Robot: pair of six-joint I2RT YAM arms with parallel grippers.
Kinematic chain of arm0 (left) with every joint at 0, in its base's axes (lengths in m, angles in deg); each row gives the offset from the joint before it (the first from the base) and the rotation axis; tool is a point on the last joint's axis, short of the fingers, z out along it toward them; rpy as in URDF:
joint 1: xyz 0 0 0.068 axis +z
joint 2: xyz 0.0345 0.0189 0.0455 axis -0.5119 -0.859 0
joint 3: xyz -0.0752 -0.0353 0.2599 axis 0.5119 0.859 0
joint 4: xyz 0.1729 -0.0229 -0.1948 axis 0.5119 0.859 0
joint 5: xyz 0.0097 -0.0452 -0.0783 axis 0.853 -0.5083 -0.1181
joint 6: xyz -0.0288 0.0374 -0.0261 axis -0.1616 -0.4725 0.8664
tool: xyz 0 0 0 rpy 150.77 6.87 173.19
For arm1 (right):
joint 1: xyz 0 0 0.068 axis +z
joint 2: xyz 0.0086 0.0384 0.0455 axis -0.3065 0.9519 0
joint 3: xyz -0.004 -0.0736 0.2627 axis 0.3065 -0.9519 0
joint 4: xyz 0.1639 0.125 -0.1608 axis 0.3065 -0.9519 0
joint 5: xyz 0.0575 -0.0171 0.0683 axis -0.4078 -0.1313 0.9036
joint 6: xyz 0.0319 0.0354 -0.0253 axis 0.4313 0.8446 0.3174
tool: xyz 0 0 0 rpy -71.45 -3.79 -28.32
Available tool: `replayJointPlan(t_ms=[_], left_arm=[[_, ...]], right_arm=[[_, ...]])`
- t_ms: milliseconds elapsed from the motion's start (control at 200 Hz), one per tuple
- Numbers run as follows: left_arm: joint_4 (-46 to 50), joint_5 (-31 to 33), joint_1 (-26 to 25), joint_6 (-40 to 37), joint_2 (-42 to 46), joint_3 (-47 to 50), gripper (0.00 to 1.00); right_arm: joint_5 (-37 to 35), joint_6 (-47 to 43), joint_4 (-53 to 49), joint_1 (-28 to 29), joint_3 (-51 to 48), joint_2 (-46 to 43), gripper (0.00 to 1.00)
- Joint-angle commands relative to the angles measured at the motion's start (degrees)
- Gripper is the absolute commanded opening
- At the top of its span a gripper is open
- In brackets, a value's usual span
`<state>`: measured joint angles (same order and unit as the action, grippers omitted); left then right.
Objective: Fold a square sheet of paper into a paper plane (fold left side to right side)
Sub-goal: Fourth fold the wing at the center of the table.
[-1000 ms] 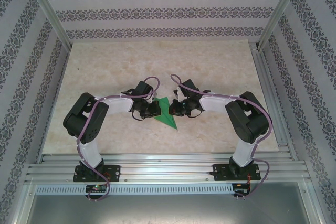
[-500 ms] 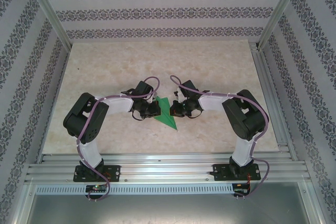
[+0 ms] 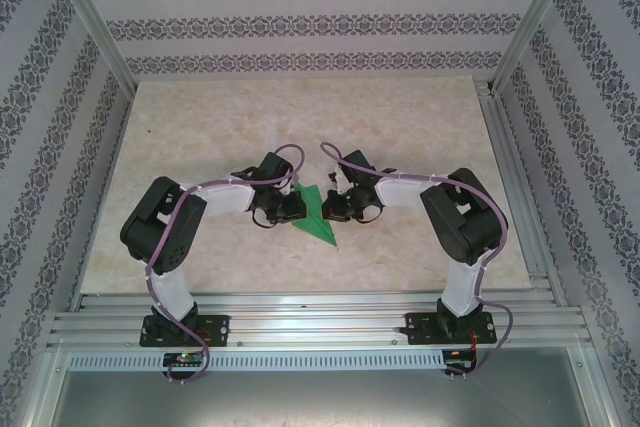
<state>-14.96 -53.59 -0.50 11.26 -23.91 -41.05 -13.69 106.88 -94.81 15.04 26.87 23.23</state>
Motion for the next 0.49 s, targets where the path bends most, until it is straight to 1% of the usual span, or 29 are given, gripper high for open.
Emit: replayJointPlan(t_ms=[0,95,175,305,490], left_arm=[[4.3,1.6,0.6,-1.6,4.6,-2.9,0.18],[3.1,-0.2,1.9,-0.5,6.9,-3.7,0.20],[1.7,-2.1,2.1,0.2,6.8,-5.0,0.20],[-1.9,-5.5,2.1,2.2,3.1,-6.8,0.15],[-4.5,-6.9,1.3,3.6,-2.8,-9.7,0.12]], right_arm=[[-5.3,-1.3,-4.9,0.7,-1.4,3.0,0.04],[-5.4,-1.5,-5.1,0.9,-1.4,2.9,0.04],[-5.6,-1.6,-5.3,0.9,-1.5,2.5,0.04],[-5.8,-1.7,-5.7,1.0,-1.2,2.1,0.04],[-5.8,-1.8,-6.3,1.3,-0.6,2.1,0.04]])
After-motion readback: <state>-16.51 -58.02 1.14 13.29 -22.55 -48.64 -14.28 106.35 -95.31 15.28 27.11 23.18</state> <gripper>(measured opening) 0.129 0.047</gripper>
